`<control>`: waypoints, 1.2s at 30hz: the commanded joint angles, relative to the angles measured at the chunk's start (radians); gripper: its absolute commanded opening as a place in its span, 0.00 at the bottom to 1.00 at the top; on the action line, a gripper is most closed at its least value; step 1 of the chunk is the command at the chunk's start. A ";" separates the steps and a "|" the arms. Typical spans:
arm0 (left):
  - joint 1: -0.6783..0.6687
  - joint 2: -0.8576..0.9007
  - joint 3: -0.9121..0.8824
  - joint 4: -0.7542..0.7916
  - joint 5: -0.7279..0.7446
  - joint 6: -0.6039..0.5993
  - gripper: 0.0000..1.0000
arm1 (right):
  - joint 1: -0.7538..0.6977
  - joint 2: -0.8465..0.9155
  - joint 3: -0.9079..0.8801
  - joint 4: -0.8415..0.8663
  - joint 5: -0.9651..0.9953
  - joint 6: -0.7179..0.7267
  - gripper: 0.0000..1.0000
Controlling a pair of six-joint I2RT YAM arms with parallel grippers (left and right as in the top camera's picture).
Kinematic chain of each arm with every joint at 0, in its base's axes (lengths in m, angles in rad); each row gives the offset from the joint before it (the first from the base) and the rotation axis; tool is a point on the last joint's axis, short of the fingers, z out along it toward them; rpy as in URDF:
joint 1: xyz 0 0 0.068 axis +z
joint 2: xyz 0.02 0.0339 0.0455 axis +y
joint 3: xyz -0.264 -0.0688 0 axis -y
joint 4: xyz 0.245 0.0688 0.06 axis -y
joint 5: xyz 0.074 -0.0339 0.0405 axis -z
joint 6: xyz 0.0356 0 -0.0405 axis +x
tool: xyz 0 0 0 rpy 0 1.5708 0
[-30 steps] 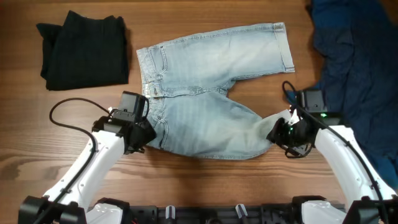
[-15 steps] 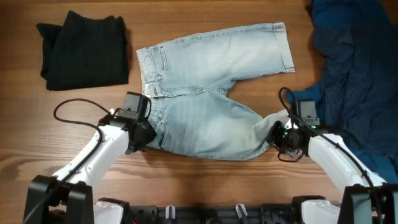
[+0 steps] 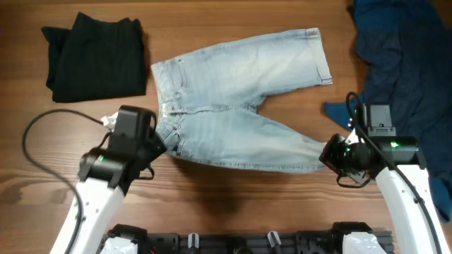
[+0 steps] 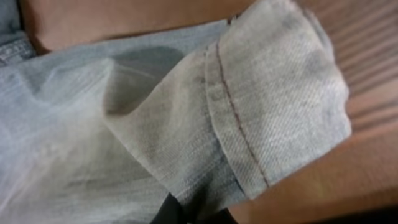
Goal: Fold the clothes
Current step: 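Lift the lower half with both grippers and fold it up over the top half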
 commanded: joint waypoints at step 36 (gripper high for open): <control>0.022 0.380 0.018 0.636 -0.360 -0.051 0.04 | 0.065 0.583 0.105 1.214 0.052 -0.188 0.04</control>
